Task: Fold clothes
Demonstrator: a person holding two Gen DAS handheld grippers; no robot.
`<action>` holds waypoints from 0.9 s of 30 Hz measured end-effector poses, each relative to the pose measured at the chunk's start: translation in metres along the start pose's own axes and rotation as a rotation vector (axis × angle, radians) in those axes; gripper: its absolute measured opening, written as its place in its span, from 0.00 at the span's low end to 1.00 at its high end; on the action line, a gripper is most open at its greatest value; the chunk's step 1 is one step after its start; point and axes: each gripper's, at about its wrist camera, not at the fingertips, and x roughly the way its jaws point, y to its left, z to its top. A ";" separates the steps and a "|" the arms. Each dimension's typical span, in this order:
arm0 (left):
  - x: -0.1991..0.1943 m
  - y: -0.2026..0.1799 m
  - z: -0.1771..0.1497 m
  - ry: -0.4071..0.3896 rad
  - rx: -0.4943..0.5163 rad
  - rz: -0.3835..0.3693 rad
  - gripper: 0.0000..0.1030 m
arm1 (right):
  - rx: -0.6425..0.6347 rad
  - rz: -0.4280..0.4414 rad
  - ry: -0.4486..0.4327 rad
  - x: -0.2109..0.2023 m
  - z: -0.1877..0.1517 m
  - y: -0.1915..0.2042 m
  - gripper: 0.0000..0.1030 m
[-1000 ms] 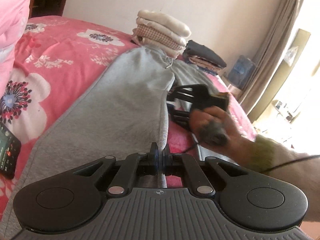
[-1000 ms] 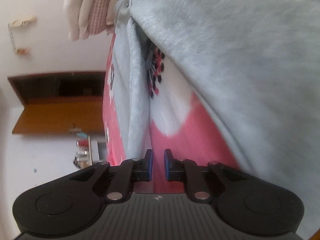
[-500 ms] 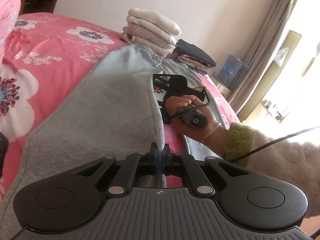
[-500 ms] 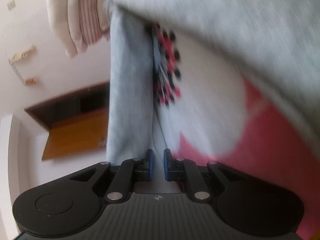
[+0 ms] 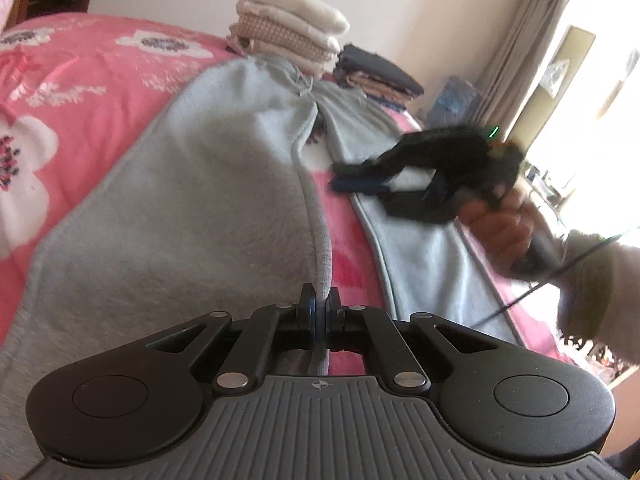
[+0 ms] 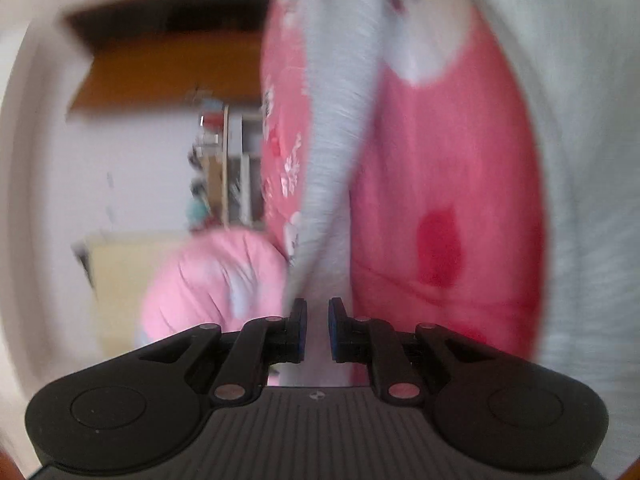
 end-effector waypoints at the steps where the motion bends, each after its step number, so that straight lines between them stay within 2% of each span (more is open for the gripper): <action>1: 0.004 -0.001 -0.002 0.013 0.006 0.000 0.02 | -0.052 -0.051 -0.034 -0.013 0.004 0.007 0.13; 3: 0.013 -0.004 -0.007 0.044 0.031 0.009 0.02 | -0.128 -0.129 -0.138 -0.032 0.018 0.023 0.13; 6: 0.028 -0.013 -0.014 0.092 0.102 0.042 0.03 | -0.323 -0.290 -0.253 -0.024 0.036 0.060 0.13; 10: 0.038 -0.027 -0.023 0.147 0.206 0.094 0.09 | -0.610 -0.484 -0.264 0.040 0.040 0.102 0.13; 14: 0.028 -0.032 -0.025 0.175 0.243 0.092 0.17 | -0.746 -0.594 -0.201 0.093 0.033 0.095 0.13; 17: 0.011 -0.021 -0.021 0.181 0.217 0.088 0.18 | -0.723 -0.608 -0.066 0.096 0.007 0.058 0.13; 18: 0.004 -0.015 -0.019 0.180 0.200 0.088 0.19 | -0.752 -0.606 -0.029 0.092 -0.005 0.054 0.13; 20: -0.009 0.001 -0.011 0.173 0.145 0.089 0.23 | -0.826 -0.600 0.037 0.078 -0.032 0.055 0.13; 23: -0.026 0.032 0.008 0.126 0.018 0.110 0.29 | -0.771 -0.598 0.119 0.052 -0.041 0.061 0.13; 25: -0.032 0.051 0.019 0.081 -0.069 0.135 0.32 | -0.670 -0.620 0.037 0.030 -0.026 0.063 0.16; 26: -0.031 0.059 0.023 0.063 -0.111 0.152 0.34 | -0.601 -0.632 -0.016 0.022 -0.014 0.062 0.20; 27: -0.029 0.067 0.028 0.053 -0.157 0.168 0.34 | -0.523 -0.642 -0.073 0.015 -0.001 0.058 0.31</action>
